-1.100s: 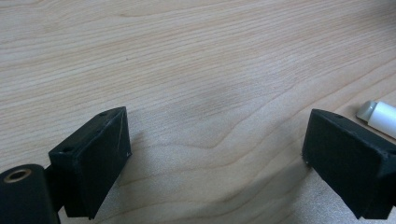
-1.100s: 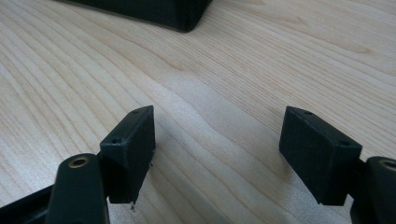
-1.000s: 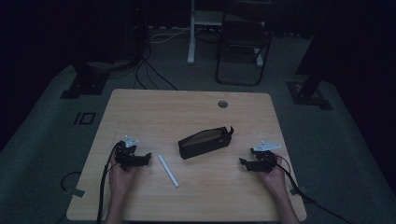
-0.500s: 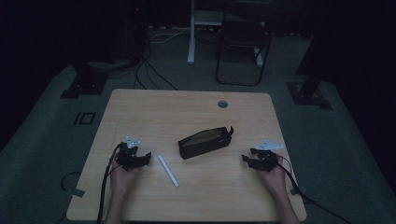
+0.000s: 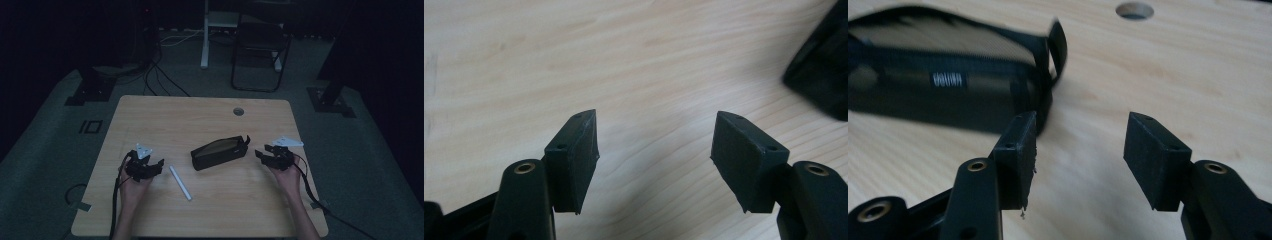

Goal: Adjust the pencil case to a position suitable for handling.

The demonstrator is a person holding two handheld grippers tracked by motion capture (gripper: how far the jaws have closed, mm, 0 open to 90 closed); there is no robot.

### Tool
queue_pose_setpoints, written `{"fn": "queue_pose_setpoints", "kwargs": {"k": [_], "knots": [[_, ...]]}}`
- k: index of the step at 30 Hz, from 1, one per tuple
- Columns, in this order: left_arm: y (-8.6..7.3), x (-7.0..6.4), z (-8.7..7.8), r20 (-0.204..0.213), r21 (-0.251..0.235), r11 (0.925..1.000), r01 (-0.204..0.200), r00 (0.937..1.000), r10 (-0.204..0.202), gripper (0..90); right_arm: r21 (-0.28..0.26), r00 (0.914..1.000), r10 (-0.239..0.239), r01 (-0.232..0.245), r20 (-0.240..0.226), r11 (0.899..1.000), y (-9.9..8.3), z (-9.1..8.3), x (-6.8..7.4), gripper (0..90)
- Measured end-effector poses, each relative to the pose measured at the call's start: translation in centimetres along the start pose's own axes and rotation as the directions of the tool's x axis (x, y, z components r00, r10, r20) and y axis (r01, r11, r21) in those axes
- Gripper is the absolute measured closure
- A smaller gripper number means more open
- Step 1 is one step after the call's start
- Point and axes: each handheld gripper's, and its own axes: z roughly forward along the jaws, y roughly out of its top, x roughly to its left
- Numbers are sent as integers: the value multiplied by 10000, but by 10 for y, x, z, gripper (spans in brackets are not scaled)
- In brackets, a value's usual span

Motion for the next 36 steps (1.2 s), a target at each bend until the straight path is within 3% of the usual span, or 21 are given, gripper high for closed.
{"fn": "queue_pose_setpoints", "kwargs": {"k": [5, 6, 7, 9, 10, 11, 12, 14, 15, 16, 17, 18, 19, 23, 26, 32, 34, 36], "knots": [[20, -26, 11, 231, 40, 9990, -455, 9987, 454, 356, -327, 9988, 305, -317, -370, 9990, 22, 13, 4, 455], [20, -26, 11, 231, 40, 9990, -455, 9987, 454, 354, -383, 9981, 383, -402, -482, 9985, 25, 15, 4, 450], [24, -36, 17, 11, 142, 9977, -665, 9978, 665, 351, -404, 9978, 432, -453, -510, 9982, 28, 18, 4, 447], [26, -41, 20, -51, 254, 9967, -769, 9970, 770, 342, -424, 9974, 498, -521, -524, 9977, 33, 24, 4, 440], [29, -49, 26, 206, 278, 9973, -686, 9975, 681, 343, -465, 9971, 548, -572, -522, 9973, 36, 27, 4, 439], [29, -49, 26, 206, 278, 9973, -686, 9975, 681, 345, -465, 9971, 548, -572, -522, 9973, 36, 27, 4, 439], [31, -53, 29, 579, 246, 9986, -470, 9973, 455, 346, -476, 9961, 668, -696, -582, 9964, 40, 32, 4, 440], [31, -53, 29, 579, 246, 9986, -470, 9973, 455, 347, -444, 9960, 672, -698, -582, 9966, 41, 34, 4, 440], [33, -55, 31, 1000, 105, 9998, -154, 9949, 143, 354, -279, 9959, 663, -681, -608, 9973, 44, 40, 5, 442], [33, -55, 32, 1168, 96, 9999, -58, 9931, 47, 354, -279, 9959, 663, -681, -608, 9973, 44, 40, 5, 442], [33, -55, 34, 1537, 106, 9998, 176, 9879, -190, 361, -155, 9956, 659, -670, -665, 9976, 44, 45, 6, 453], [33, -55, 34, 1537, 106, 9998, 176, 9879, -190, 362, -66, 9951, 695, -702, -700, 9975, 44, 48, 6, 459], [33, -56, 36, 1763, 160, 9995, 258, 9839, -283, 362, 13, 9948, 709, -710, -734, 9975, 43, 50, 6, 466], [32, -58, 39, 2044, 160, 9996, 227, 9785, -255, 381, 235, 9928, 800, -782, -889, 9967, 40, 56, 7, 485], [28, -63, 39, 2408, 177, 9998, 74, 9705, -115, 400, 279, 9898, 884, -858, -1119, 9959, 37, 56, 8, 505], [23, -68, 36, 2618, 168, 9998, -79, 9651, 32, 404, 347, 9890, 728, -688, -1291, 9970, 36, 53, 12, 512], [20, -70, 32, 2782, 219, 9997, -114, 9605, 49, 405, 394, 9875, 697, -648, -1411, 9971, 34, 50, 14, 513], [18, -72, 30, 2839, 236, 9995, -219, 9587, 143, 410, 427, 9874, 476, -416, -1507, 9982, 33, 48, 18, 513]]}}
